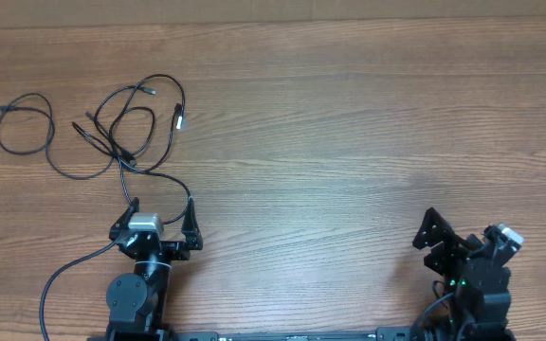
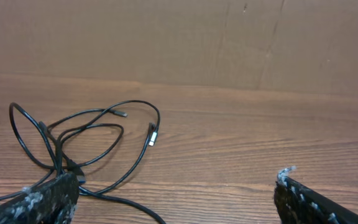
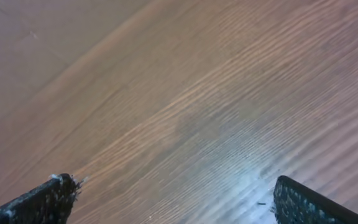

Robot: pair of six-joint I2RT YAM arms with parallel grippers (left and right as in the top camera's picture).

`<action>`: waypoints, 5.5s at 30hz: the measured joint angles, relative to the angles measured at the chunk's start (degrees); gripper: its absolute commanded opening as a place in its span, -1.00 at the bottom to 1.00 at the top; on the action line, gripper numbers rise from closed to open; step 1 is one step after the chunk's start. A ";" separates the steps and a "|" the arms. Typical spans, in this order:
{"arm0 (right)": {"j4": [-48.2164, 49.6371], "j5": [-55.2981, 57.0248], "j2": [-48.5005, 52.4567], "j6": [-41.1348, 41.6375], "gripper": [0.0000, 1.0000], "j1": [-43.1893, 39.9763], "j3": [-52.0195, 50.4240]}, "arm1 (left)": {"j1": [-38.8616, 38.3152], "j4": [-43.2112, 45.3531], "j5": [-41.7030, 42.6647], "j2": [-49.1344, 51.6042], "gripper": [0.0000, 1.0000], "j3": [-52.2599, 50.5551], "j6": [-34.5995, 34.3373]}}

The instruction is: Untangle cables

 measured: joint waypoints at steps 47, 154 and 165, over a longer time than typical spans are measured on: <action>41.75 -0.13 -2.75 0.02 1.00 0.00 -15.43 | 0.00 0.02 0.02 -0.04 0.99 0.00 0.00; 39.30 -15.54 -2.75 -40.28 1.00 -2.73 -15.43 | 0.00 0.02 0.02 -0.04 0.99 0.00 0.00; 39.28 -15.54 -2.75 -40.28 1.00 -2.73 -15.43 | 0.00 0.00 0.02 -0.04 0.99 0.00 0.00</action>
